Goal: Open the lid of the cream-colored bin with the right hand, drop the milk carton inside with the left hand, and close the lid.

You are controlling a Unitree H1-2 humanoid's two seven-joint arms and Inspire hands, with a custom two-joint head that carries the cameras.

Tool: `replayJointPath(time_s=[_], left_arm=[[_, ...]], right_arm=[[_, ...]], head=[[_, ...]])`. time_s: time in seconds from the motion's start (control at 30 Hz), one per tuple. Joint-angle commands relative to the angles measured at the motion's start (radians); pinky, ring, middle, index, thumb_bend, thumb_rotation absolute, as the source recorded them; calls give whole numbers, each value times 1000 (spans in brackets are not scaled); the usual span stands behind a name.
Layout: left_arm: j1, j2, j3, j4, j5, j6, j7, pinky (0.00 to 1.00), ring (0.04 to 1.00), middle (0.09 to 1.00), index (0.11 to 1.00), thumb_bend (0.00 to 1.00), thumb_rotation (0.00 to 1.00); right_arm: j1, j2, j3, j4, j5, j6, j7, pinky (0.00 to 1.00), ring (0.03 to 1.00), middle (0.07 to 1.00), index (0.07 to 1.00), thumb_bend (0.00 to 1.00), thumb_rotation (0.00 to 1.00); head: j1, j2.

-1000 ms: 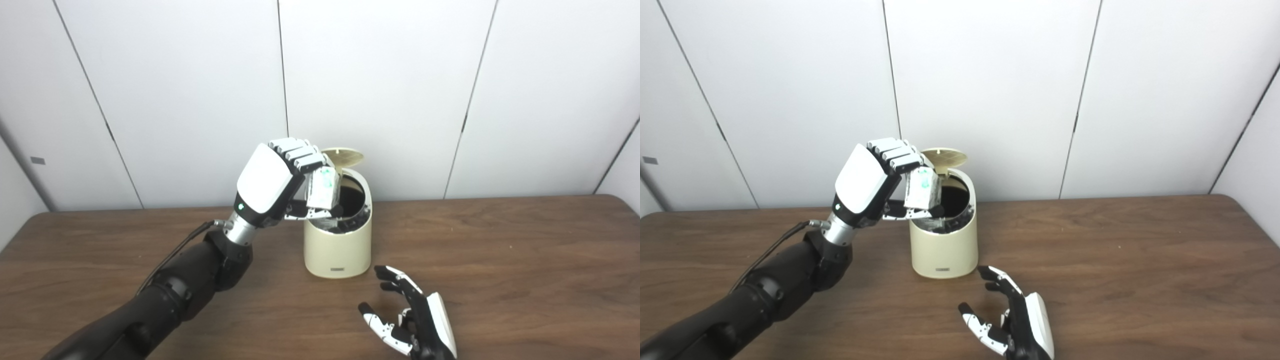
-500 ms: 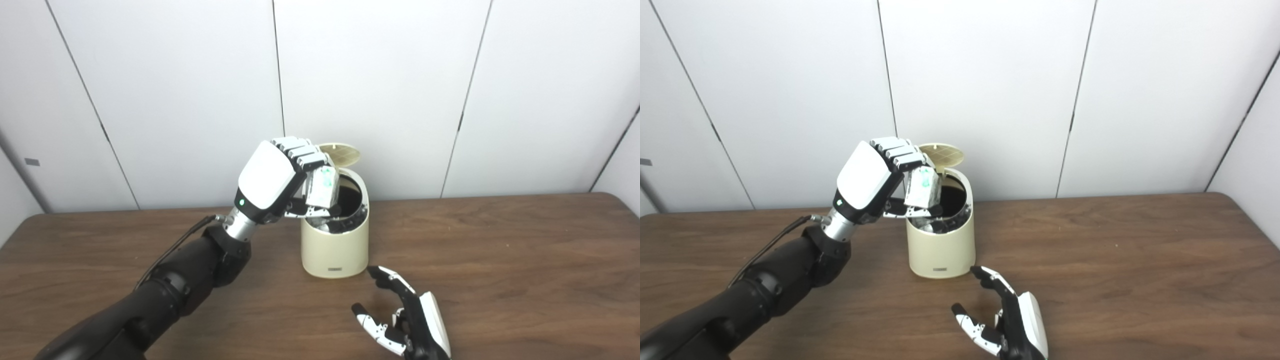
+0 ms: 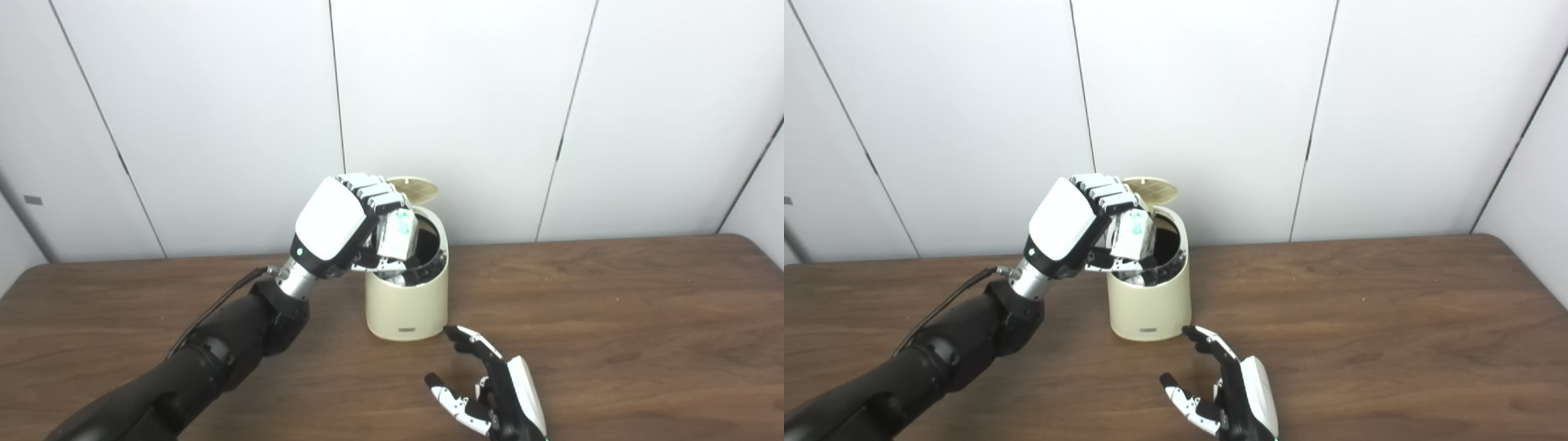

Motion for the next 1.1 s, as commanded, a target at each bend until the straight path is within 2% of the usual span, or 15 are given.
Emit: replayJointPath(time_s=[0.0, 0.17, 0.27, 0.37, 0.4, 0.43, 0.5, 0.57, 0.83, 1.07], left_arm=[[-47, 1, 12, -31, -35, 12, 16, 368, 487, 464, 473, 504, 0], [-42, 6, 13, -41, -52, 12, -4, 390, 490, 464, 474, 504, 0], [-38, 25, -7, -71, -99, 12, -43, 413, 490, 464, 484, 505, 0], [-33, 46, -31, -99, -147, 12, -75, 443, 497, 481, 487, 515, 68], [-31, 50, -34, -107, -160, 12, -87, 451, 502, 488, 495, 767, 281], [-26, 55, -34, -115, -173, 12, -103, 458, 507, 493, 501, 864, 396], [-19, 61, -32, -129, -192, 12, -124, 456, 520, 506, 511, 972, 588], [-14, 65, -32, -134, -192, 12, -126, 472, 527, 512, 515, 997, 645], [-2, 84, -26, -152, -193, 12, -143, 476, 533, 519, 520, 1000, 638], [0, 88, -20, -153, -184, 12, -145, 474, 529, 516, 517, 998, 584]], right_arm=[[7, 16, 11, 20, -2, 23, 15, 700, 778, 794, 775, 256, 263], [8, 14, 10, 17, -1, 26, 18, 700, 780, 796, 777, 255, 249], [8, 13, 12, 13, -5, 33, 22, 706, 782, 797, 778, 255, 252], [8, 12, 12, 12, -4, 38, 26, 710, 785, 799, 780, 255, 286], [7, 11, 11, 13, -1, 35, 27, 714, 786, 800, 780, 256, 279], [7, 10, 11, 14, 0, 33, 27, 717, 788, 801, 781, 256, 276], [7, 9, 12, 14, -1, 32, 27, 720, 790, 801, 779, 258, 261], [7, 8, 13, 15, -3, 33, 27, 722, 792, 801, 779, 257, 253], [7, 5, 10, 22, 4, 17, 21, 718, 789, 798, 776, 262, 230], [7, 5, 13, 19, 0, 20, 22, 711, 785, 799, 777, 262, 221]], head=[[1, 1], [2, 1], [5, 1], [6, 2], [7, 3], [8, 3], [8, 3], [8, 1], [13, 1], [12, 2]])
